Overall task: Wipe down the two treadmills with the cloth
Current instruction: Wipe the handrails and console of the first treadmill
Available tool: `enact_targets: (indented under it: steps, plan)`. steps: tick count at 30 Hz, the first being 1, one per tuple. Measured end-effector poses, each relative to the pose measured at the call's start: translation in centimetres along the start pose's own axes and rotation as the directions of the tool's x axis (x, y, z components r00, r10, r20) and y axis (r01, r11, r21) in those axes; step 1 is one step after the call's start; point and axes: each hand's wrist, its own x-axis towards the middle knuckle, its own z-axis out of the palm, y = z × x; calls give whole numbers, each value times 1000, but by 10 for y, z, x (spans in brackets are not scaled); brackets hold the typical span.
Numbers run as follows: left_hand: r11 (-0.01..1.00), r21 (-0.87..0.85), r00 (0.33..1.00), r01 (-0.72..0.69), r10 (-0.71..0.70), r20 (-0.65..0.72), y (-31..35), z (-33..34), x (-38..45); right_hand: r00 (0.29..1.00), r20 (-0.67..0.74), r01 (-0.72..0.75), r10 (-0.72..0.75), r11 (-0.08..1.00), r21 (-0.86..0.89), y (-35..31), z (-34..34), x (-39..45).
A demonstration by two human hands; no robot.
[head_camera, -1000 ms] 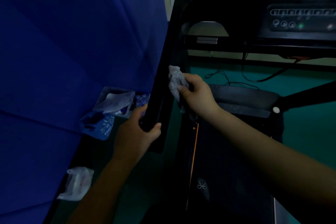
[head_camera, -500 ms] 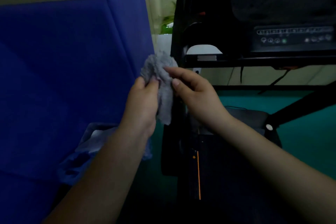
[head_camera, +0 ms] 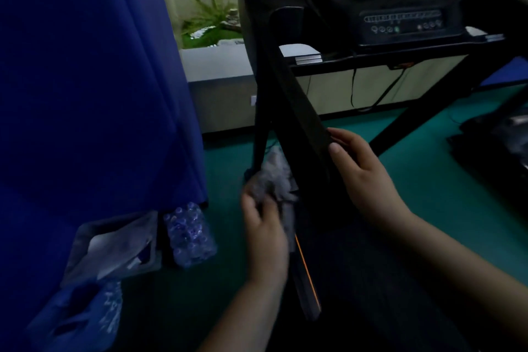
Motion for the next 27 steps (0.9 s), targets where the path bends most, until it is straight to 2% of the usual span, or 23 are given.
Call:
enact_targets:
  steps: [3, 6, 9, 12, 15, 19, 23, 27]
  plan:
    - [990, -24, 964, -139, 140, 228, -11, 19, -16, 997, -76, -10, 8, 1000, -29, 1, 8, 1]
    - [974, -96, 925, -207, 226, 304, 5, 36, 7, 989, -149, -6, -1, 999, -51, 3, 13, -1]
    - [941, -33, 898, -338, 332, 289, 18, 46, 49, 986, -169, -6, -4, 998, -55, 3, 13, 0]
    - [973, -50, 946, -227, 233, 224, 18, 50, 69, 986, -164, -13, 7, 999, -34, 2, 14, -1]
    - [994, -21, 985, -110, 112, 130, -1, 45, 37, 988, -153, -20, 14, 999, -35, 2, 13, -1]
    - [979, -69, 965, -191, 201, 170, -18, 36, -6, 987, -158, -31, 27, 999, -23, 1, 13, -1]
    - [959, -53, 948, -278, 283, 145, 3, 53, 41, 985, -165, -44, 47, 999, 23, -1, 15, -2]
    - [957, -6, 947, -291, 289, 140, 15, 72, 101, 980, -197, -26, 28, 1000, 11, 2, 16, -1]
